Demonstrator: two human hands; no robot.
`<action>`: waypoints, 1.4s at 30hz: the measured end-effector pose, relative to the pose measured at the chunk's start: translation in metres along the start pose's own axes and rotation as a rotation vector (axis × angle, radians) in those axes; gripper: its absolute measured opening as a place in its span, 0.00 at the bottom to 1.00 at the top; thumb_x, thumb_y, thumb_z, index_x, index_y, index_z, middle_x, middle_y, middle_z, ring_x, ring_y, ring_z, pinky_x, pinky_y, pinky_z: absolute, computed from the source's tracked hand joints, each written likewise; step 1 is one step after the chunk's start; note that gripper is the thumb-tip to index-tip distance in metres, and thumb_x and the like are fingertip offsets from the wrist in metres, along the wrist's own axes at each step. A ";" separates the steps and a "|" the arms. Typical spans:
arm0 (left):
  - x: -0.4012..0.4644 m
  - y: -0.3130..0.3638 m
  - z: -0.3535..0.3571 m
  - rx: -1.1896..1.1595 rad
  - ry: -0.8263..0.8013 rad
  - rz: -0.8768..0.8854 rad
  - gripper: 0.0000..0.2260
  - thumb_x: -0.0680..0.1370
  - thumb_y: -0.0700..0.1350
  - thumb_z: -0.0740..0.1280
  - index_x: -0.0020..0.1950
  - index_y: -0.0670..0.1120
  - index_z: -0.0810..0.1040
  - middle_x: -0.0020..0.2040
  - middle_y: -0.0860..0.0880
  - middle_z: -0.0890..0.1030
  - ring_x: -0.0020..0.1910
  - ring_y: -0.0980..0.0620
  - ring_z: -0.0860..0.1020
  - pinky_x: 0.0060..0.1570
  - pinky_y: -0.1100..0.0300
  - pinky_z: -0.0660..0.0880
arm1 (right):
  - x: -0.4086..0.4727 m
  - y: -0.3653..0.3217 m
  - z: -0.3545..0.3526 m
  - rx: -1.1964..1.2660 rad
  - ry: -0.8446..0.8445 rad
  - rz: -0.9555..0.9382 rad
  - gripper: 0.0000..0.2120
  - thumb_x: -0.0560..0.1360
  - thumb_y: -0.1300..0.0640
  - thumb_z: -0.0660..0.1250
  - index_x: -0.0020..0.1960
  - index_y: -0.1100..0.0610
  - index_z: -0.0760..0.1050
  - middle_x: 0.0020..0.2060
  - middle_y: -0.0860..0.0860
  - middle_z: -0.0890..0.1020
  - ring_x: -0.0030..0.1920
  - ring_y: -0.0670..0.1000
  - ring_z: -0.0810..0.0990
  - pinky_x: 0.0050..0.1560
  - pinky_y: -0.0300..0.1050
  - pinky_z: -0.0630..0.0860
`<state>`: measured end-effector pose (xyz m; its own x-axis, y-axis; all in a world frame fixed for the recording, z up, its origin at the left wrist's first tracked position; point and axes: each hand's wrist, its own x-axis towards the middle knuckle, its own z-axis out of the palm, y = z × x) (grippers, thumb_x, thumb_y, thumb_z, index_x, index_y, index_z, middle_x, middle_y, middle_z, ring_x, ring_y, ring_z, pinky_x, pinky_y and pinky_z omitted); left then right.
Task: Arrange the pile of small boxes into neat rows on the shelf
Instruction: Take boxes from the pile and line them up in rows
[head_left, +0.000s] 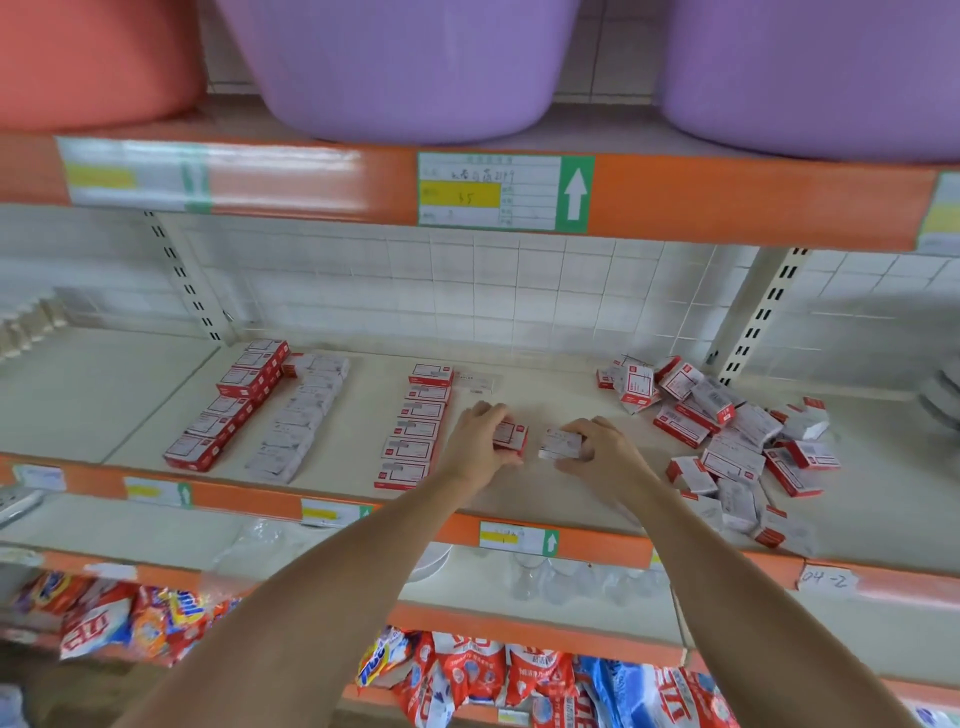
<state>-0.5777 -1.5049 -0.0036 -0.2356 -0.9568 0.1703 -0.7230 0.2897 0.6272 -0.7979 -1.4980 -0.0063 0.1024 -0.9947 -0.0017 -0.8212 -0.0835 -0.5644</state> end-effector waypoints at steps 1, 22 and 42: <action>0.001 -0.003 -0.005 -0.017 0.007 -0.005 0.24 0.69 0.44 0.79 0.63 0.44 0.76 0.58 0.46 0.75 0.58 0.47 0.73 0.61 0.52 0.72 | 0.000 -0.003 0.002 0.010 0.030 0.006 0.22 0.70 0.52 0.76 0.63 0.51 0.76 0.50 0.47 0.74 0.47 0.50 0.76 0.44 0.40 0.71; -0.048 -0.150 -0.179 0.010 0.239 -0.213 0.22 0.68 0.46 0.80 0.59 0.46 0.79 0.53 0.50 0.73 0.51 0.51 0.73 0.49 0.61 0.70 | 0.057 -0.216 0.129 0.108 0.127 -0.277 0.21 0.71 0.58 0.75 0.62 0.56 0.77 0.57 0.51 0.76 0.57 0.56 0.77 0.57 0.53 0.76; -0.044 -0.256 -0.255 0.215 0.220 -0.202 0.19 0.73 0.48 0.74 0.63 0.51 0.78 0.56 0.48 0.76 0.57 0.47 0.70 0.57 0.53 0.70 | 0.087 -0.312 0.187 0.060 0.090 -0.145 0.22 0.75 0.50 0.70 0.68 0.50 0.70 0.61 0.45 0.72 0.44 0.49 0.78 0.46 0.44 0.74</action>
<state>-0.2169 -1.5435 0.0222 0.0540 -0.9708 0.2337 -0.8661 0.0710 0.4949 -0.4282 -1.5473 0.0154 0.1645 -0.9741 0.1553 -0.7664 -0.2254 -0.6016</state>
